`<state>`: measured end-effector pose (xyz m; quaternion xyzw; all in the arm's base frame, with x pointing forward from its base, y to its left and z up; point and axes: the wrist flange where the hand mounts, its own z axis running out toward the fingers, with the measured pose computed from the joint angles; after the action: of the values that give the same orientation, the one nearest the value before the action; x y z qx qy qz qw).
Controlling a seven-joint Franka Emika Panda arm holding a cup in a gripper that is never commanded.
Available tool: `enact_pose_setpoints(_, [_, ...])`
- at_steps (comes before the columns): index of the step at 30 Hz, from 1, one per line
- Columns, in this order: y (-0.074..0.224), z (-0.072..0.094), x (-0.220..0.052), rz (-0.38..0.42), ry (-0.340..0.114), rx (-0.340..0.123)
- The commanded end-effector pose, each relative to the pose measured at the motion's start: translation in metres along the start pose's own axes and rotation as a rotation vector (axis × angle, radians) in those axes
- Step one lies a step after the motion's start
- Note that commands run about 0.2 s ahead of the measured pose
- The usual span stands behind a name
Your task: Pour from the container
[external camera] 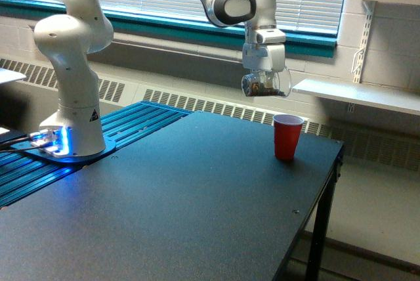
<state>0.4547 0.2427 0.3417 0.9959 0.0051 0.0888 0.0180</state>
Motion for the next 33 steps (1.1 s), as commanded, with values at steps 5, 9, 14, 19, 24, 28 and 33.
enact_pose_setpoints(5, [-0.009, -0.002, 0.004, 0.012, -0.016, -0.033])
enact_pose_setpoints(9, [-0.010, -0.003, 0.005, -0.002, -0.024, -0.048])
enact_pose_setpoints(14, [-0.010, -0.006, 0.007, -0.023, -0.032, -0.070])
enact_pose_setpoints(19, [-0.011, -0.008, 0.009, -0.038, -0.035, -0.088])
enact_pose_setpoints(24, [-0.012, -0.010, 0.010, -0.051, -0.039, -0.099])
enact_pose_setpoints(28, [-0.013, -0.010, 0.011, -0.060, -0.041, -0.108])
enact_pose_setpoints(33, [-0.015, -0.012, 0.011, -0.068, -0.049, -0.120])
